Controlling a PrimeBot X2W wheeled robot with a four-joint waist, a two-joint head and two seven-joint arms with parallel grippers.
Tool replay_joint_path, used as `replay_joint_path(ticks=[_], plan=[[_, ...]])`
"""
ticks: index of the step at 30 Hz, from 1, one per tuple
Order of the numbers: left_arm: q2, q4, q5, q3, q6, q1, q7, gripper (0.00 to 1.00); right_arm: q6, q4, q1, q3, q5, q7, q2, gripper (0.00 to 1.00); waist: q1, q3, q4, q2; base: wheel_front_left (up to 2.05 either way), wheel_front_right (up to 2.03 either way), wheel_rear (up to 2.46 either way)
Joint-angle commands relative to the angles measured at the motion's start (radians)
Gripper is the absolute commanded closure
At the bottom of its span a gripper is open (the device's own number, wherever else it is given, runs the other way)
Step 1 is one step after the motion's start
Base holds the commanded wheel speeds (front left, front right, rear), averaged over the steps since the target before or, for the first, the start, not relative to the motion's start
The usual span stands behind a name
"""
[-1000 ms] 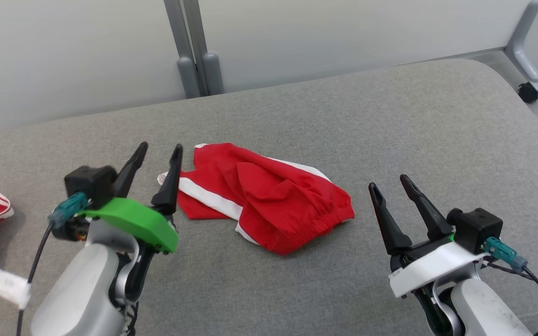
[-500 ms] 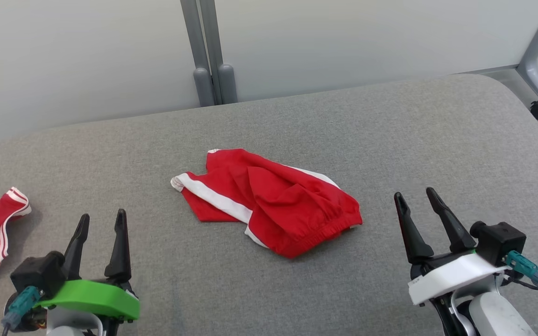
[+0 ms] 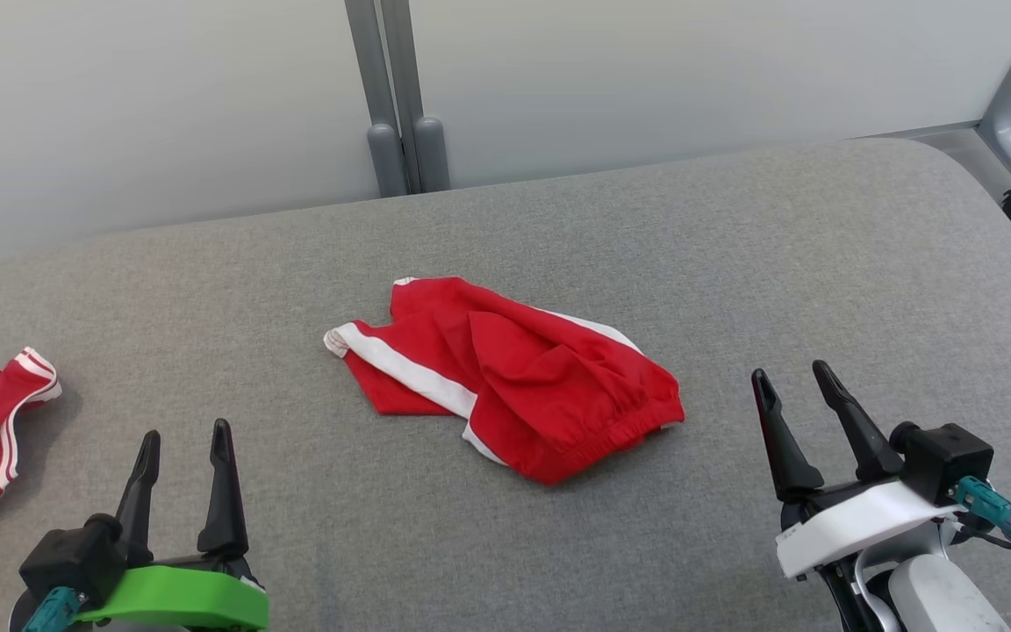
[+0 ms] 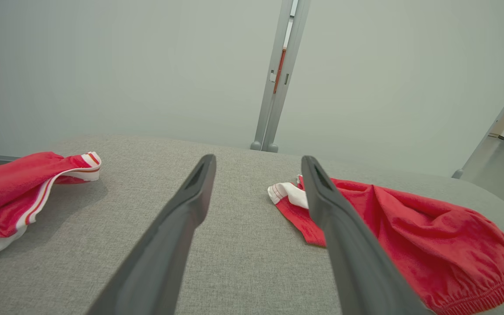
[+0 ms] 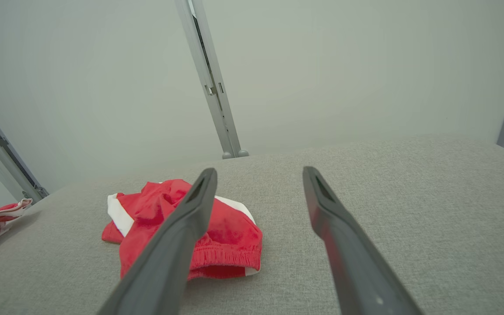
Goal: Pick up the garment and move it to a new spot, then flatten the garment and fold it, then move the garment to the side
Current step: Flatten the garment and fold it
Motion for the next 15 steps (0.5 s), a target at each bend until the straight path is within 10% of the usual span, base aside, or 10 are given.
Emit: replay_joint_path(ticks=[1, 15], plan=[[-0.008, 0.007, 0.015, 0.012, -0.010, 0.012, -0.003, 0.00, 0.000, 0.002, -0.010, 0.002, -0.008, -0.003, -0.003, 0.00, 0.0000, 0.000, -0.001, -0.0001, 0.00, 0.00, 0.00], [-0.057, 0.029, 0.114, 0.064, -0.061, -0.006, -0.003, 0.00, 0.000, 0.013, -0.015, 0.011, -0.014, -0.003, 0.000, 0.00, 0.0000, 0.004, -0.003, -0.0001, 0.00, 0.00, 0.00]])
